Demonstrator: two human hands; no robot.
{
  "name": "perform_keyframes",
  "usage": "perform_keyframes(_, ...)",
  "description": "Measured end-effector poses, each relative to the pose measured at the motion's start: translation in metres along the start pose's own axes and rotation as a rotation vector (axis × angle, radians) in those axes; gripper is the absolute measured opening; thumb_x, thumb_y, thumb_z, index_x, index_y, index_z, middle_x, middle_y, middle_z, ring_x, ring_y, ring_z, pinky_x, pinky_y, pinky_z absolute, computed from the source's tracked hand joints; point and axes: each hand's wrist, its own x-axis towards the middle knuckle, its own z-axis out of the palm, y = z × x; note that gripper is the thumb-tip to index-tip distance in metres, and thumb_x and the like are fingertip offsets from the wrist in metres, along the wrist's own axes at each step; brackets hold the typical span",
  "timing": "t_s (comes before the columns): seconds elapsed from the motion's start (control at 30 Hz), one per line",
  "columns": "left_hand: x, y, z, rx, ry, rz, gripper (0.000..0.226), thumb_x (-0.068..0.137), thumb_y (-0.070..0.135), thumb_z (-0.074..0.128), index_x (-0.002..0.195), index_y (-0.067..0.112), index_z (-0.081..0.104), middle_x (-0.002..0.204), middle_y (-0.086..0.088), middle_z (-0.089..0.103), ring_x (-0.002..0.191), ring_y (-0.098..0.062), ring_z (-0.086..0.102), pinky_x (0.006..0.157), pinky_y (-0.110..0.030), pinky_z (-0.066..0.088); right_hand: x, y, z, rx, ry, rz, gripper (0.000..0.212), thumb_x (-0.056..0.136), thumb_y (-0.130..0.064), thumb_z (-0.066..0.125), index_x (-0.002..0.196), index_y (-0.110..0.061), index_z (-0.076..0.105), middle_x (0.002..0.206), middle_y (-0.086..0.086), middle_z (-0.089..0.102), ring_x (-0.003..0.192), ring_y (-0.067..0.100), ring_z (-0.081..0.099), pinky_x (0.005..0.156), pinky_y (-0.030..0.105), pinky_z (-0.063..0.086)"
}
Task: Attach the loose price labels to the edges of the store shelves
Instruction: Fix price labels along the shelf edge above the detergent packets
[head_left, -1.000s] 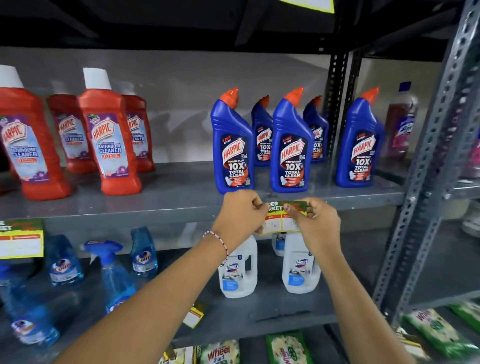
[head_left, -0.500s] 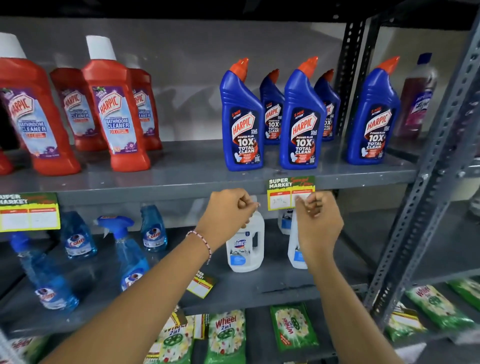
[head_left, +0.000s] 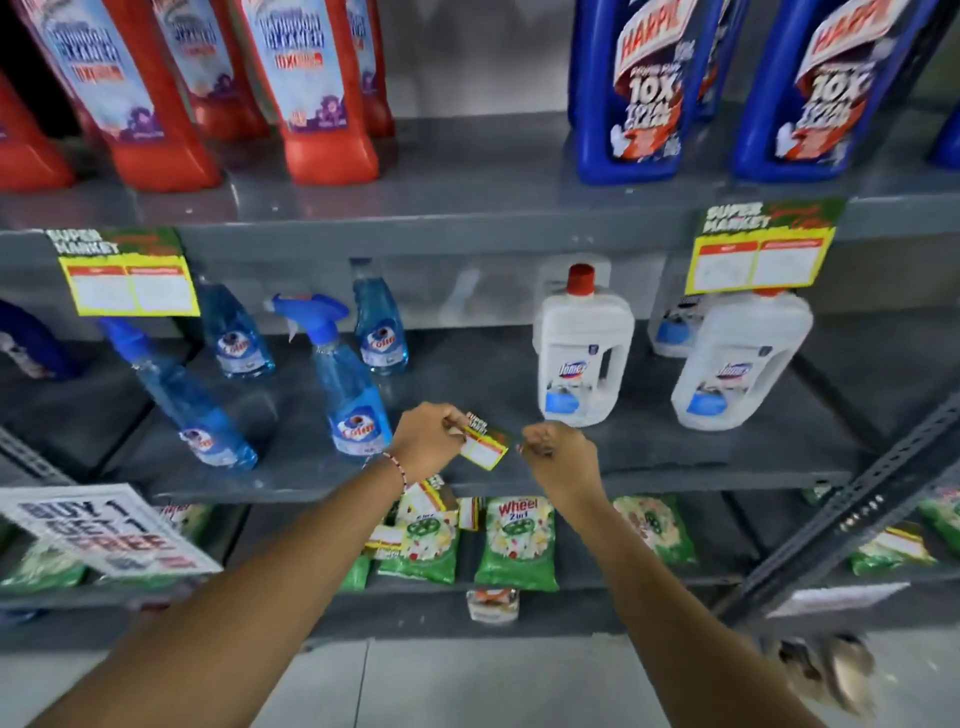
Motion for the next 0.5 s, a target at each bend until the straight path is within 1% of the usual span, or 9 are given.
perform_keyframes(0.07, 0.014, -0.006, 0.008, 0.026, -0.047, -0.019, 0.032, 0.082, 0.007, 0.064, 0.114, 0.010, 0.068, 0.119, -0.009, 0.070, 0.111, -0.024, 0.063, 0.078, -0.013, 0.039, 0.014, 0.002, 0.021, -0.070, -0.055, 0.020, 0.006, 0.085, -0.018, 0.066, 0.079, -0.016, 0.065, 0.088, 0.012, 0.066, 0.083, 0.027, 0.061, 0.065, 0.029, 0.041)
perform_keyframes(0.1, 0.023, -0.008, 0.012, 0.031, -0.058, -0.035, 0.039, 0.082, 0.007, 0.063, 0.121, 0.010, 0.063, 0.126, -0.009, 0.066, 0.116, -0.024, 0.061, 0.082, -0.014, 0.039, 0.021, 0.005, 0.032, -0.063, -0.084, 0.048, 0.008, 0.082, -0.019, 0.070, 0.084, -0.014, 0.065, 0.090, 0.013, 0.067, 0.087, 0.029, 0.063, 0.068, 0.030, 0.042)
perform_keyframes(0.17, 0.042, -0.013, 0.019, 0.011, -0.086, -0.106, 0.055, 0.082, 0.008, 0.063, 0.136, 0.011, 0.050, 0.137, -0.011, 0.057, 0.122, -0.026, 0.057, 0.091, -0.022, 0.042, 0.036, 0.015, 0.050, -0.037, -0.126, 0.149, 0.044, 0.072, -0.026, 0.080, 0.110, -0.010, 0.063, 0.105, 0.012, 0.068, 0.099, 0.029, 0.064, 0.082, 0.035, 0.051)
perform_keyframes(0.2, 0.052, -0.016, 0.024, -0.005, -0.103, -0.157, 0.062, 0.082, 0.007, 0.062, 0.141, 0.011, 0.043, 0.139, -0.013, 0.054, 0.121, -0.027, 0.057, 0.090, -0.024, 0.044, 0.043, 0.021, 0.058, -0.037, -0.132, 0.190, 0.059, 0.067, -0.032, 0.083, 0.116, -0.011, 0.060, 0.110, 0.012, 0.068, 0.102, 0.028, 0.063, 0.087, 0.039, 0.053)
perform_keyframes(0.27, 0.064, -0.021, 0.033, -0.035, -0.165, -0.228, 0.069, 0.080, 0.006, 0.061, 0.144, 0.005, 0.035, 0.136, -0.015, 0.055, 0.114, -0.026, 0.060, 0.084, -0.027, 0.049, 0.056, 0.033, 0.071, -0.059, -0.116, 0.245, 0.070, 0.055, -0.042, 0.086, 0.114, -0.016, 0.060, 0.110, 0.010, 0.068, 0.100, 0.028, 0.065, 0.088, 0.044, 0.055)
perform_keyframes(0.37, 0.078, -0.035, 0.044, -0.057, -0.161, -0.271, 0.053, 0.082, 0.009, 0.063, 0.131, -0.005, 0.047, 0.115, -0.010, 0.061, 0.102, -0.026, 0.062, 0.089, -0.037, 0.052, 0.069, 0.039, 0.078, -0.018, -0.065, 0.321, 0.069, 0.054, -0.030, 0.090, 0.113, -0.013, 0.061, 0.109, 0.007, 0.070, 0.102, 0.028, 0.066, 0.091, 0.044, 0.054)
perform_keyframes(0.4, 0.081, -0.039, 0.046, -0.078, -0.148, -0.287, 0.050, 0.083, 0.012, 0.065, 0.128, -0.005, 0.051, 0.111, -0.015, 0.063, 0.100, -0.028, 0.062, 0.087, -0.039, 0.052, 0.070, 0.038, 0.077, 0.001, -0.053, 0.343, 0.064, 0.055, -0.025, 0.091, 0.112, -0.012, 0.064, 0.107, 0.006, 0.071, 0.101, 0.027, 0.067, 0.091, 0.043, 0.054)
perform_keyframes(0.43, 0.082, -0.043, 0.046, -0.091, -0.141, -0.295, 0.043, 0.083, 0.016, 0.068, 0.118, -0.007, 0.058, 0.101, -0.019, 0.063, 0.092, -0.028, 0.063, 0.078, -0.037, 0.052, 0.072, 0.038, 0.077, 0.021, -0.044, 0.361, 0.058, 0.057, -0.023, 0.090, 0.108, -0.013, 0.067, 0.105, 0.006, 0.073, 0.099, 0.026, 0.068, 0.090, 0.041, 0.054)
perform_keyframes(0.5, 0.080, -0.047, 0.046, -0.095, -0.187, -0.305, 0.021, 0.084, 0.015, 0.068, 0.089, -0.004, 0.064, 0.076, -0.016, 0.056, 0.066, -0.024, 0.054, 0.057, -0.029, 0.042, 0.073, 0.040, 0.076, 0.074, -0.046, 0.368, 0.046, 0.061, -0.019, 0.089, 0.103, -0.013, 0.072, 0.101, 0.006, 0.075, 0.095, 0.023, 0.069, 0.086, 0.035, 0.055)
